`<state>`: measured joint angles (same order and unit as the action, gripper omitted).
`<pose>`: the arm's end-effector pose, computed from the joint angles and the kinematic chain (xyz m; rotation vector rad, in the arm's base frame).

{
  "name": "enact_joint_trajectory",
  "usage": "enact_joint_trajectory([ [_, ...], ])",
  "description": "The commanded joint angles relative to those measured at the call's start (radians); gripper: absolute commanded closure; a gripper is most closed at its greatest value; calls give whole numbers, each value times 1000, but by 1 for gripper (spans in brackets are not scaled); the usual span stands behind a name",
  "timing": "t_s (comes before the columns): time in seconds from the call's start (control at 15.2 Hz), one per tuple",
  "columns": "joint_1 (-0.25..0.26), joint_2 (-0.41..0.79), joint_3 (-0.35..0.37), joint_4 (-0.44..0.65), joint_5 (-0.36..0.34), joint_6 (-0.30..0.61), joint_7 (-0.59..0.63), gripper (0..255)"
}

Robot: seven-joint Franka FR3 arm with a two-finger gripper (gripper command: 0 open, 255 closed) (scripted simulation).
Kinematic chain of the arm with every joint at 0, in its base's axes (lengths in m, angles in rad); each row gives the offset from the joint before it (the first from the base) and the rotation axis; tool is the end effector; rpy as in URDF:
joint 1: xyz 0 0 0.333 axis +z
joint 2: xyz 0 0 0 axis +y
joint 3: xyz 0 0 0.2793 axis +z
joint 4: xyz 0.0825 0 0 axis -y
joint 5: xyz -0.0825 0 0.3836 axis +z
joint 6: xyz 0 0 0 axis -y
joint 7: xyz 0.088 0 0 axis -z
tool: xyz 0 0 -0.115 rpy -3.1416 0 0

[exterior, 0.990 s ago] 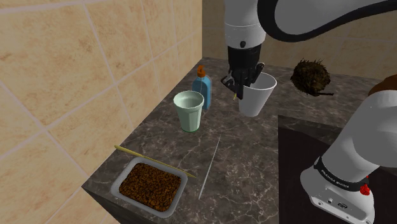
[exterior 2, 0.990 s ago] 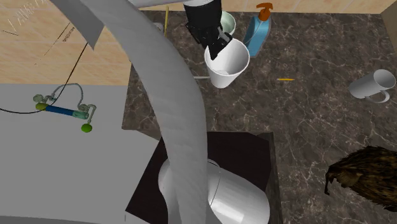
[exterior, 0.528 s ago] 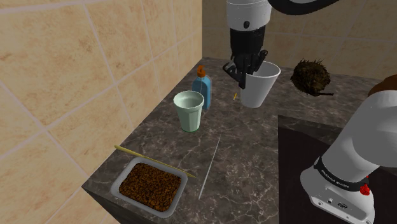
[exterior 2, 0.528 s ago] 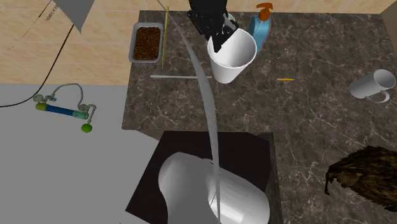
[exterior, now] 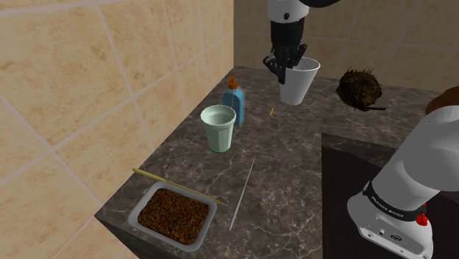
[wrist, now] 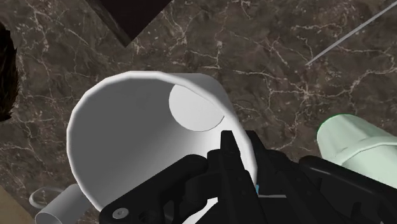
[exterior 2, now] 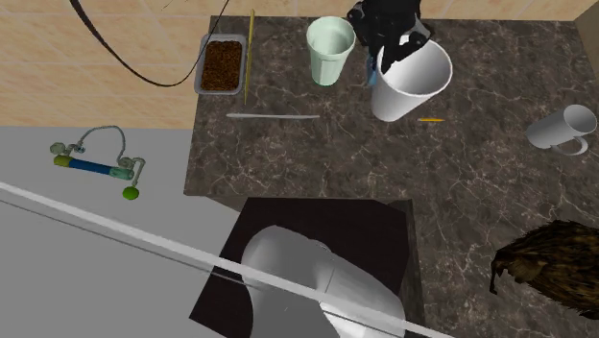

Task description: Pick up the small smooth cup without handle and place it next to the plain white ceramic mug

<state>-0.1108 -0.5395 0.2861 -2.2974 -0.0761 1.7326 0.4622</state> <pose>0.4017 0.0721 0.4998 2.8817 -0.4577 0.0331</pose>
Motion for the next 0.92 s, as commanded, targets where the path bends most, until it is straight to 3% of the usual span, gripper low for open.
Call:
enact_joint_trajectory([
  [0.0,-21,33,-26,17,-24,21,-33,255],
  [0.86,-148,303,-194,235,-135,115,-262,255],
])
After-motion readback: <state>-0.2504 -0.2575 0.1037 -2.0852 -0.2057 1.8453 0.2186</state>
